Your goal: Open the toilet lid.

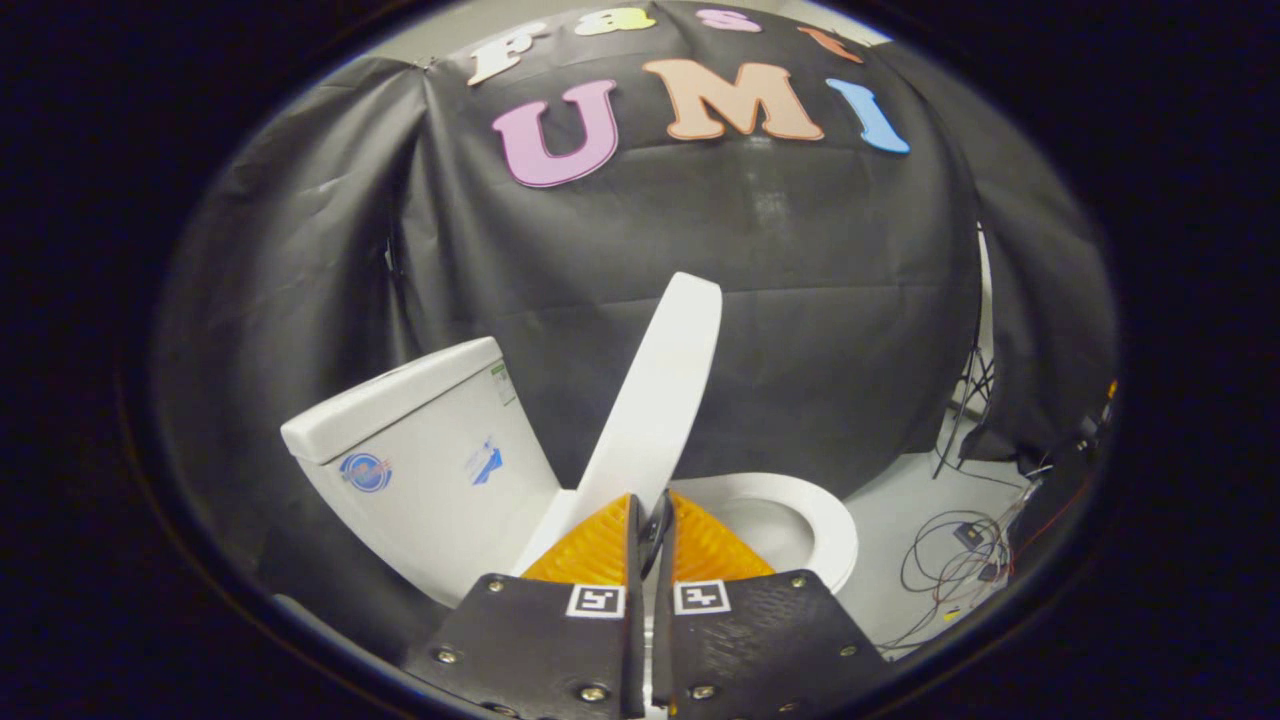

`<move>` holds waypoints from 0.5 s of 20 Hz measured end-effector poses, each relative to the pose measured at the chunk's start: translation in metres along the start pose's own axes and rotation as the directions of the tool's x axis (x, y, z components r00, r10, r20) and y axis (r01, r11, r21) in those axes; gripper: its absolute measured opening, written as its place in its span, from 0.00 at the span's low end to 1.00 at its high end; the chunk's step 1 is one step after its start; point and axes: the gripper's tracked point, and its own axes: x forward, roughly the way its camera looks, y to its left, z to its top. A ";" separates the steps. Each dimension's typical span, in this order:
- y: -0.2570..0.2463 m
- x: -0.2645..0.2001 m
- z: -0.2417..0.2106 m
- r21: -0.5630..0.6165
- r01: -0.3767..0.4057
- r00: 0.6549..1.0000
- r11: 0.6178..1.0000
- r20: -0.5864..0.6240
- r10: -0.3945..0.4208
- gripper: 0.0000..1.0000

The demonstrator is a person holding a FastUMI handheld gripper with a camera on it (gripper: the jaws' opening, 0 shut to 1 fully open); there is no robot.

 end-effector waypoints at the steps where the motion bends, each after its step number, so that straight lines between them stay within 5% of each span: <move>1: 0.005 0.000 0.001 -0.009 -0.004 1.000 1.000 0.004 0.004 0.04; 10: 0.035 0.000 0.013 -0.010 -0.043 0.998 0.999 0.041 0.043 0.04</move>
